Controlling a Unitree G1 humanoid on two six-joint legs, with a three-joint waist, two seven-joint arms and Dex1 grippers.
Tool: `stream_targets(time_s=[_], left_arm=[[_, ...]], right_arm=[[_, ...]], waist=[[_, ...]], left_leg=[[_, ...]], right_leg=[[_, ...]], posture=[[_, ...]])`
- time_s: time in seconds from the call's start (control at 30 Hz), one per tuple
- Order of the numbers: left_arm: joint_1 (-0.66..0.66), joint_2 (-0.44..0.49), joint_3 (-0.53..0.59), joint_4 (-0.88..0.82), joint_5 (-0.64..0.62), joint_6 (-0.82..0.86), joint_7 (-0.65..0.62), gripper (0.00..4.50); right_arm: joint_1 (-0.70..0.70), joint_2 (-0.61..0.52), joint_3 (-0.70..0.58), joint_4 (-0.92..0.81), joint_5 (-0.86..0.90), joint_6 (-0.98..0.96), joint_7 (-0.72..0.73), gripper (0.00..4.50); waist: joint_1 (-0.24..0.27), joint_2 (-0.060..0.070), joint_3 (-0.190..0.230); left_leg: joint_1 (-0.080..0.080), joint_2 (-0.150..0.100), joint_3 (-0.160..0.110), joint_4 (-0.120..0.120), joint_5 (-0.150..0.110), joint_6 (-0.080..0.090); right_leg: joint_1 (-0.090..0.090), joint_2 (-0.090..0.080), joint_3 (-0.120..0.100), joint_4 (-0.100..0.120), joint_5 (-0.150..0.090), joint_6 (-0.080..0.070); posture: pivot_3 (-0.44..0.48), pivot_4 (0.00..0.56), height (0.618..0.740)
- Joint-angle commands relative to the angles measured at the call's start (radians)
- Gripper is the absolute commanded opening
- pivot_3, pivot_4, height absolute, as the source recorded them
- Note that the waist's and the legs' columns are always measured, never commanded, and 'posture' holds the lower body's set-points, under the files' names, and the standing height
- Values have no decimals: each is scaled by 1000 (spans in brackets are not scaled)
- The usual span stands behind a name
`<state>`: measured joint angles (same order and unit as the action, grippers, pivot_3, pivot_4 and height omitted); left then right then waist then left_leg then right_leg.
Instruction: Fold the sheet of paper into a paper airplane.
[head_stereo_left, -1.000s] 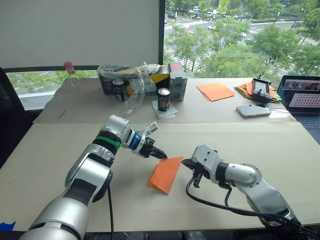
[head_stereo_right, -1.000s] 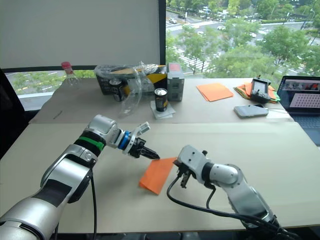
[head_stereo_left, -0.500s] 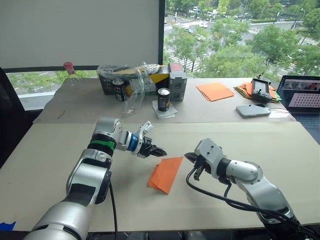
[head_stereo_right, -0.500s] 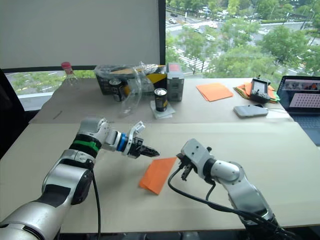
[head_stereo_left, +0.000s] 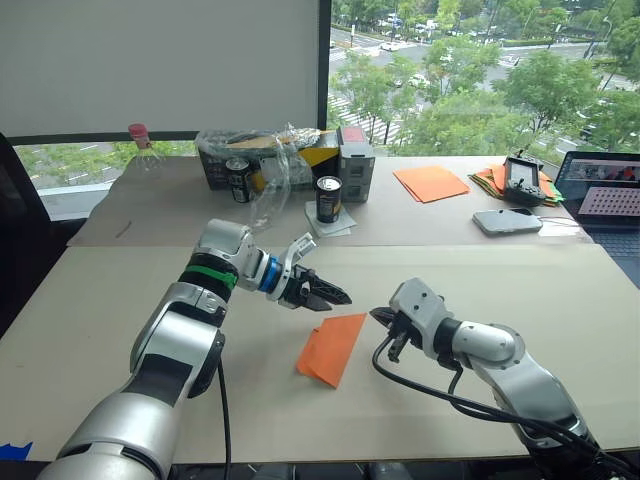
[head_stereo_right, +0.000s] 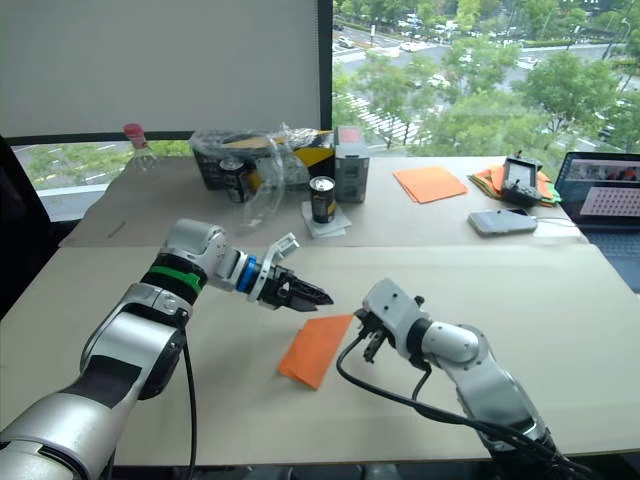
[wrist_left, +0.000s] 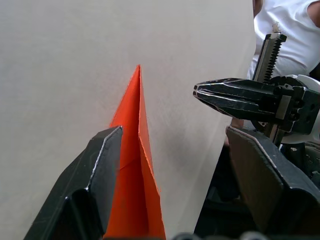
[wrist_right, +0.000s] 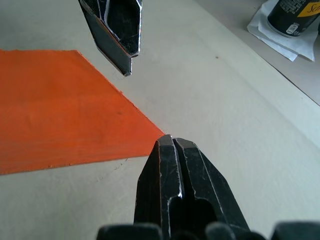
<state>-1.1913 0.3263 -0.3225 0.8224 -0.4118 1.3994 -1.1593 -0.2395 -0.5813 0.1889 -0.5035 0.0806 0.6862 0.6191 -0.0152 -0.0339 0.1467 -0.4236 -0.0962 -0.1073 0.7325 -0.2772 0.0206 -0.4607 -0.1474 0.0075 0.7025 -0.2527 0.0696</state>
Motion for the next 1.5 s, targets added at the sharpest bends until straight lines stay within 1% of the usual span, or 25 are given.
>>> stream_targets(time_s=[0.03,0.13,0.23,0.33,0.43,0.6,0.67,0.77,0.87,0.97,1.03,1.1,1.2,1.23,1.33,1.4,1.43,1.5], left_arm=[[-16,-5,-67,-4,33,-68,-60,3515],[-21,-16,-97,18,52,-89,-87,3515],[-29,-27,-100,40,61,-90,-110,3515],[-30,-28,-107,41,58,-78,-138,2765],[-23,-25,-122,33,51,-41,-157,1741],[-20,-20,-86,45,47,-6,-133,71],[-14,-14,-73,44,47,0,-120,71],[-8,-8,-10,54,35,35,-74,71],[-20,-11,119,85,20,79,14,71],[-31,-21,291,125,14,112,156,71],[-21,-41,498,158,3,91,357,71],[6,-67,633,111,7,134,484,71],[15,-129,893,54,20,197,684,71],[16,-149,963,41,20,207,745,71],[38,-254,1166,-74,10,215,947,71],[52,-347,1293,-192,-4,215,1090,71],[64,-420,1355,-291,-18,215,1149,71],[78,-532,1440,-445,-35,215,1255,71]], right_arm=[[6,-8,-27,-53,-3,11,-20,0],[12,-7,-28,-60,-2,16,-30,0],[13,-7,-28,-64,-1,20,-36,0],[12,-9,-26,-65,0,21,-39,0],[8,-11,-25,-63,2,21,-37,0],[-4,-14,-17,-50,3,14,-27,0],[-10,-14,-13,-45,3,11,-24,0],[-23,-14,-10,-33,4,5,-16,0],[-34,-16,-12,-24,4,0,-8,0],[-44,-18,-25,-16,0,-4,-11,0],[-57,-17,-50,2,-8,-8,-30,0],[-79,3,-90,27,-10,-21,-67,0],[-101,20,-127,42,-9,-34,-101,0],[-107,26,-135,45,-7,-39,-108,0],[-128,45,-157,56,-7,-53,-134,0],[-134,50,-162,61,-8,-60,-138,0],[-135,51,-160,64,-9,-63,-139,0],[-137,51,-154,68,-8,-68,-137,0]], waist=[[0,0,0],[0,0,0],[0,0,0],[0,0,0],[0,0,0],[0,0,0],[-1,0,0],[-1,0,0],[-2,0,0],[0,0,0],[0,0,0],[1,0,0],[3,0,0],[3,0,0],[6,0,0],[7,0,0],[8,0,0],[5,-2,1]], left_leg=[[0,0,0,0,0,0],[0,0,0,0,0,0],[0,0,0,0,0,1],[0,0,0,0,0,1],[0,0,0,0,0,1],[0,0,0,0,0,1],[0,0,0,0,0,1],[0,0,0,0,0,1],[0,0,0,1,0,1],[0,0,0,1,0,1],[0,0,0,1,0,0],[0,0,0,4,0,0],[-1,0,0,5,1,-1],[-1,0,0,6,1,-2],[-1,0,0,6,3,-6],[-1,0,0,6,3,-6],[-1,0,0,7,3,-6],[-2,0,1,7,3,-6]], right_leg=[[0,0,0,0,0,0],[0,0,0,0,0,0],[0,0,0,0,0,0],[0,0,0,0,0,0],[0,0,0,0,0,0],[0,0,0,0,0,0],[0,0,0,0,0,0],[0,0,0,0,0,0],[0,0,0,0,0,0],[0,0,0,1,0,0],[0,0,0,1,0,0],[0,0,0,2,0,0],[0,0,1,3,0,0],[0,0,1,3,0,0],[0,-1,0,4,0,1],[0,-1,1,4,0,1],[0,-1,1,4,0,1],[0,-2,1,4,1,1]], posture=[[0,150,670],[0,150,670],[0,150,670],[0,150,670],[0,150,670],[0,150,670],[0,150,670],[0,150,670],[0,150,670],[0,150,670],[0,150,670],[0,150,670],[0,150,670],[0,150,670],[0,150,670],[0,150,670],[0,150,670],[0,150,670]])
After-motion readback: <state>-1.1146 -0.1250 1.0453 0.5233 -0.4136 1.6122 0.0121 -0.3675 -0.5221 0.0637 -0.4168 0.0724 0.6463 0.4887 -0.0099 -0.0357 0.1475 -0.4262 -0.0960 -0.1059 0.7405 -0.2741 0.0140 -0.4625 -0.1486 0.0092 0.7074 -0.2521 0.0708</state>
